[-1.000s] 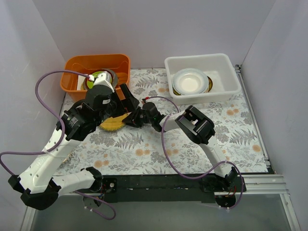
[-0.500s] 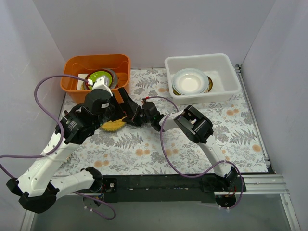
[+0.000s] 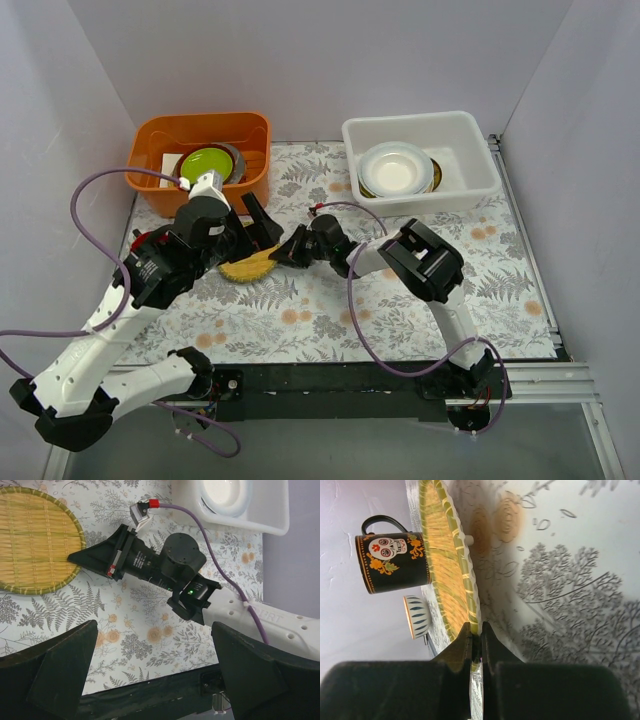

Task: Place the plates into the plastic bin on the countertop
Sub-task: Pick up the plate at the center of the board, then place the plate in the plastic bin.

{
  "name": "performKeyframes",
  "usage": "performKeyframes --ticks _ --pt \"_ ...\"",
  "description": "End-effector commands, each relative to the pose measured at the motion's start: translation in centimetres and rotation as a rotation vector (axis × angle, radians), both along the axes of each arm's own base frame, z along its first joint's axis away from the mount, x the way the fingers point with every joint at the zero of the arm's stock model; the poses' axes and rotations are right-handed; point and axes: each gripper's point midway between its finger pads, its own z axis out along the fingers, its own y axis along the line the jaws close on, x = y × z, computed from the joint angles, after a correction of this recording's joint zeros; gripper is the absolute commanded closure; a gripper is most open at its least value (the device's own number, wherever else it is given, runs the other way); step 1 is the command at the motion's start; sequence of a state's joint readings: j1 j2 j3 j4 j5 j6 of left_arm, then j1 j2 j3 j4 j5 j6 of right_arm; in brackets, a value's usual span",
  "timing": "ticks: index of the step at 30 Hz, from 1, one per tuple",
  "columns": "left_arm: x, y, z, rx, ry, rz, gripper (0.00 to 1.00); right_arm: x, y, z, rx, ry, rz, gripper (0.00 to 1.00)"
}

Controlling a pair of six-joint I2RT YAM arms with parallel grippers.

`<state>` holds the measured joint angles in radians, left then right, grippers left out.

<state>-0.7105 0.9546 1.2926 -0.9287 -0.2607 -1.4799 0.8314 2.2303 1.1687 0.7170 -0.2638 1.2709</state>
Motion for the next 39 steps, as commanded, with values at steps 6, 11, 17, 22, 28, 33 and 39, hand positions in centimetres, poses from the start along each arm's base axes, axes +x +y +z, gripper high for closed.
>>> performKeyframes --ticks 6,11,17,22,28,33,39 --pt "0.1 -0.3 -2.1 0.028 0.073 0.011 0.02 -0.4 -2.3 7.1 -0.064 -0.260 0.056 0.99" --pt "0.6 -0.9 -2.7 0.043 0.085 0.001 0.02 -0.7 -4.9 9.2 -0.111 -0.313 0.037 0.99" --pt "1.4 -1.2 -2.8 0.064 0.080 0.003 0.02 -0.2 -7.9 12.9 -0.215 -0.421 0.009 0.99" --pt "1.6 -1.6 -3.1 0.055 0.077 -0.002 0.02 0.7 -11.3 16.0 -0.345 -0.513 -0.047 0.99" --pt "1.7 -2.2 -4.1 0.045 0.092 -0.014 0.02 2.3 -15.7 19.1 -0.476 -0.598 -0.128 0.99" --pt "1.9 -2.9 -5.1 0.048 0.115 -0.032 0.02 3.4 -19.3 20.6 -0.550 -0.630 -0.181 0.99" --pt "2.0 -4.4 -6.1 0.020 0.133 -0.085 0.02 4.2 -22.8 22.5 -0.596 -0.650 -0.217 0.99"
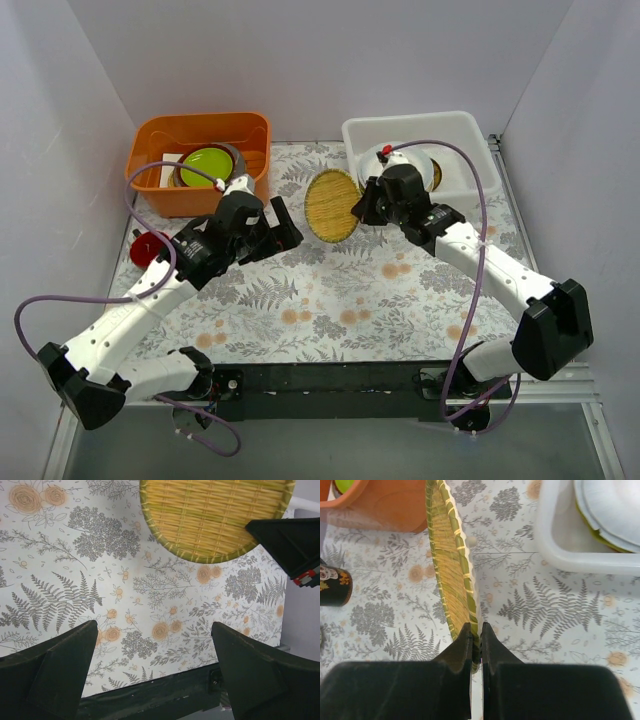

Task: Place the plates into the plastic bin on the countertop
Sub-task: Place the plate in the plastic bin.

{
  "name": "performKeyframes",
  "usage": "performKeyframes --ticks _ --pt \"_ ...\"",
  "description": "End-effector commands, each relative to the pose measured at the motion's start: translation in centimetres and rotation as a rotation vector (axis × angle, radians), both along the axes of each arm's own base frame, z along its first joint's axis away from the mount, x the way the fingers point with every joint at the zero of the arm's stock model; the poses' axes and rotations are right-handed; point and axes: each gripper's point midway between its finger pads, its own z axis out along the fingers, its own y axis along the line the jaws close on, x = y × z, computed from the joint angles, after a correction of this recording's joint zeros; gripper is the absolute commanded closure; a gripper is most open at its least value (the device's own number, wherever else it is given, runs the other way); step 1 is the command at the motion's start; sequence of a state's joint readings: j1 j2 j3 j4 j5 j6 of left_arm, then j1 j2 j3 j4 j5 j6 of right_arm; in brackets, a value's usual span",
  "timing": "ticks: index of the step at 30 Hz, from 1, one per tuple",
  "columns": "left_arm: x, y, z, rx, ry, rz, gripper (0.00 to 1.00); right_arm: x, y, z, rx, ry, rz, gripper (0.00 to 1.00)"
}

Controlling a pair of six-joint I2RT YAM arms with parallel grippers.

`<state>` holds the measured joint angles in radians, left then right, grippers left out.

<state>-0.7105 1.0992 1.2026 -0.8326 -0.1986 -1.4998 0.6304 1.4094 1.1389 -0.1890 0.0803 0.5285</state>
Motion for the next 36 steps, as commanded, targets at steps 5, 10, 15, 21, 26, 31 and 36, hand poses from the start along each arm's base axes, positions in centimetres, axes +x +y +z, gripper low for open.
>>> performKeyframes --ticks 5,10,15,21,26,31,36 --pt "0.2 -1.9 -2.0 -0.002 0.034 -0.078 0.02 2.7 -5.6 6.9 -0.012 -0.151 -0.080 0.99" --pt "0.3 -2.2 -3.8 0.039 0.059 -0.107 0.02 3.8 -8.2 8.0 -0.001 -0.157 -0.114 0.99" --pt "0.5 -1.8 -5.6 0.098 0.092 -0.106 0.02 4.9 -10.2 8.4 0.034 -0.149 -0.138 0.99" --pt "0.7 0.0 -7.6 0.210 0.130 -0.055 0.02 6.5 -12.3 7.9 0.070 -0.124 -0.162 0.99" --pt "1.1 1.4 -9.5 0.314 0.148 -0.033 0.02 7.8 -13.6 7.9 0.084 -0.123 -0.183 0.99" --pt "1.9 0.7 -10.3 0.371 0.107 -0.139 0.02 9.3 -14.5 7.7 0.121 -0.103 -0.182 0.99" --pt "2.0 0.3 -11.1 0.381 0.075 -0.245 0.02 10.7 -15.5 7.0 0.160 -0.083 -0.184 0.99"
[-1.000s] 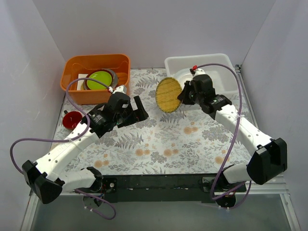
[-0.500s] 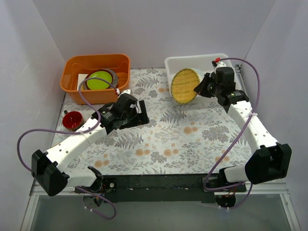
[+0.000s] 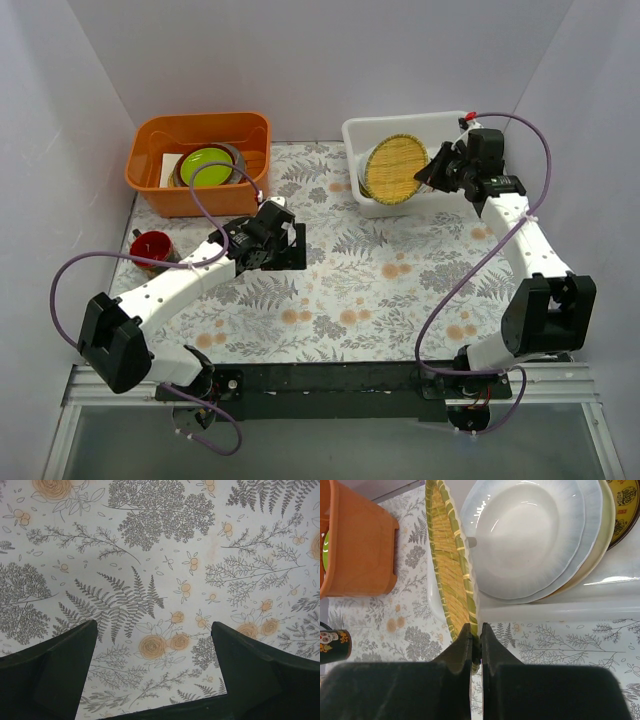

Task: Place the plates into the plastic bin on the countertop
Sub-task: Place the plate in the plastic bin.

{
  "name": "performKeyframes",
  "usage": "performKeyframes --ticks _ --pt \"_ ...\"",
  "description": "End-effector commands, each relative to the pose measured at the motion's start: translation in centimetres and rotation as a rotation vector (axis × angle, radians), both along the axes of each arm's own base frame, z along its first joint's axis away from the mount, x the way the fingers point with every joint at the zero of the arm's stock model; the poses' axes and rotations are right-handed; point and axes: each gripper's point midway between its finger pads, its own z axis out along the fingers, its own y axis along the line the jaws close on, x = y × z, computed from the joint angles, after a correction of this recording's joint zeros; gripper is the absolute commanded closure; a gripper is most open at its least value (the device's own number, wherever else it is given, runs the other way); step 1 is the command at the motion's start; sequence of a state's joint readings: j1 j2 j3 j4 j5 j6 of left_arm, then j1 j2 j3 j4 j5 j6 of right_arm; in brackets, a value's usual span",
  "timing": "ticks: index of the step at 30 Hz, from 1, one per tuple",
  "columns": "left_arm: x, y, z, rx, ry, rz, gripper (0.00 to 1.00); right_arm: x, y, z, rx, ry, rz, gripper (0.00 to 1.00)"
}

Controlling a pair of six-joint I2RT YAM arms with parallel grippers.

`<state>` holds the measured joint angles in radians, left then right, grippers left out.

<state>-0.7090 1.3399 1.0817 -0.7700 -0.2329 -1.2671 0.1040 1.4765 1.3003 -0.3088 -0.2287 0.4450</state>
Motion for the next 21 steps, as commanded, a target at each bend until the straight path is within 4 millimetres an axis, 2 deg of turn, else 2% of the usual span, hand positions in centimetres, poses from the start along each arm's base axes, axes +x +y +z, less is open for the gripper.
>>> performKeyframes --ticks 1,7,11,12,13,14,17,20,21 --pt "1.0 -0.2 0.3 -0.001 -0.061 -0.119 0.02 2.4 -0.2 4.4 0.081 -0.138 0.031 0.99" --pt "1.5 0.2 -2.5 -0.040 0.019 -0.169 0.02 3.6 -1.2 4.2 0.136 -0.141 0.027 0.99" --pt "2.0 0.5 -3.6 -0.122 0.061 -0.156 0.02 4.2 -1.0 4.7 0.147 -0.155 0.038 0.99" --pt "2.1 0.6 -3.6 -0.147 0.067 -0.149 0.02 4.4 -0.9 4.6 0.148 -0.155 0.043 0.99" --pt "2.9 1.4 -3.6 -0.180 0.061 -0.111 0.02 4.8 -2.3 4.5 0.153 -0.155 0.016 0.99" --pt "2.4 1.2 -3.7 -0.229 0.091 -0.123 0.02 4.9 -2.4 4.7 0.157 -0.158 0.014 0.99" --pt "3.2 2.1 -3.1 -0.299 0.075 -0.089 0.02 5.6 -2.7 4.4 0.173 -0.154 0.013 0.99" --pt "3.6 2.9 -3.1 -0.352 0.069 -0.058 0.02 6.4 -3.0 3.6 0.208 -0.139 -0.002 0.99" --pt "3.3 3.0 -3.3 -0.383 0.088 -0.061 0.02 6.8 -3.1 2.7 0.218 -0.120 -0.006 0.99"
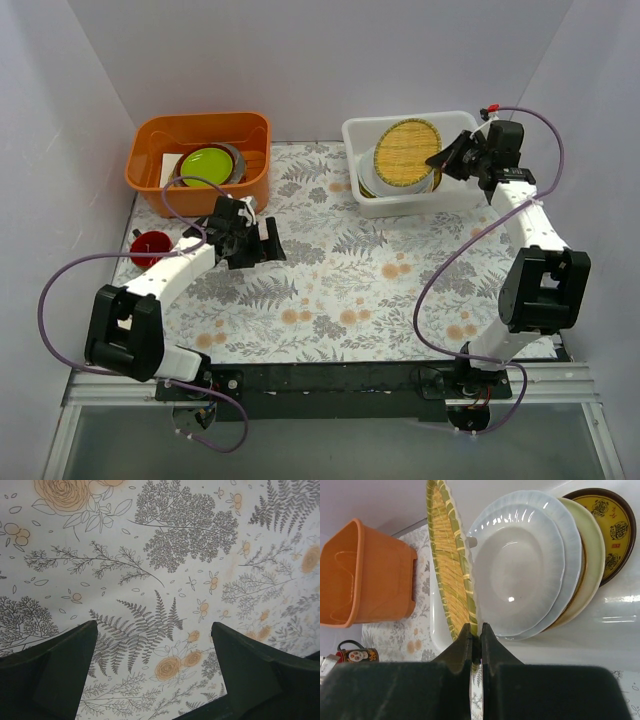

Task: Place the plates into the plastic bin on the countertop
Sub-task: Place the plate in the plastic bin.

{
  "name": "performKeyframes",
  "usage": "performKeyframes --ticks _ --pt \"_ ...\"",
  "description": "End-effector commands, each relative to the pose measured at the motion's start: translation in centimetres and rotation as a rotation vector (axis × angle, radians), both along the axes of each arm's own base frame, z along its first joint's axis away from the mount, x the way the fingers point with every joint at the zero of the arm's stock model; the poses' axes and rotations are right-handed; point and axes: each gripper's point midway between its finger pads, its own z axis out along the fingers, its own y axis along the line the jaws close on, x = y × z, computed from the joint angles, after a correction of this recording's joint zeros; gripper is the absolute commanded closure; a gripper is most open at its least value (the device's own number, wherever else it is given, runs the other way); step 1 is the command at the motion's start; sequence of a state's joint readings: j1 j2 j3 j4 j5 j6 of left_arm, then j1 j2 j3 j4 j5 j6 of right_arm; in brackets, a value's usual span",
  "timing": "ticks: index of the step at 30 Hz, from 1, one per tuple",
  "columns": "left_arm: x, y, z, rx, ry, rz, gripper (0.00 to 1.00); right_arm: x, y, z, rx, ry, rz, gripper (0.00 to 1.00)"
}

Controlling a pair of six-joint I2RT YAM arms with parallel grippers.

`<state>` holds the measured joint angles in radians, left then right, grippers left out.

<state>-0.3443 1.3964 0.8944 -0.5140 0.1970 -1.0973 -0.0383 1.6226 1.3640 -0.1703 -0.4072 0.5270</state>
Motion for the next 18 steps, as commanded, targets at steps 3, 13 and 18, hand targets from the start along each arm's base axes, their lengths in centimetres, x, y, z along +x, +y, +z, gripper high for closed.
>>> performKeyframes --ticks 3,13,18 --pt "0.2 -0.3 1.3 -0.199 -0.006 -0.016 0.02 3.1 0.2 1.5 0.107 -0.070 0.028 0.99" --pt "-0.2 -0.7 0.2 -0.288 0.038 -0.005 0.02 4.5 0.4 -2.8 0.161 0.037 0.014 0.99" --pt "-0.7 -0.5 0.0 -0.282 0.036 0.000 0.02 4.9 0.8 -4.3 0.189 0.044 0.024 0.99"
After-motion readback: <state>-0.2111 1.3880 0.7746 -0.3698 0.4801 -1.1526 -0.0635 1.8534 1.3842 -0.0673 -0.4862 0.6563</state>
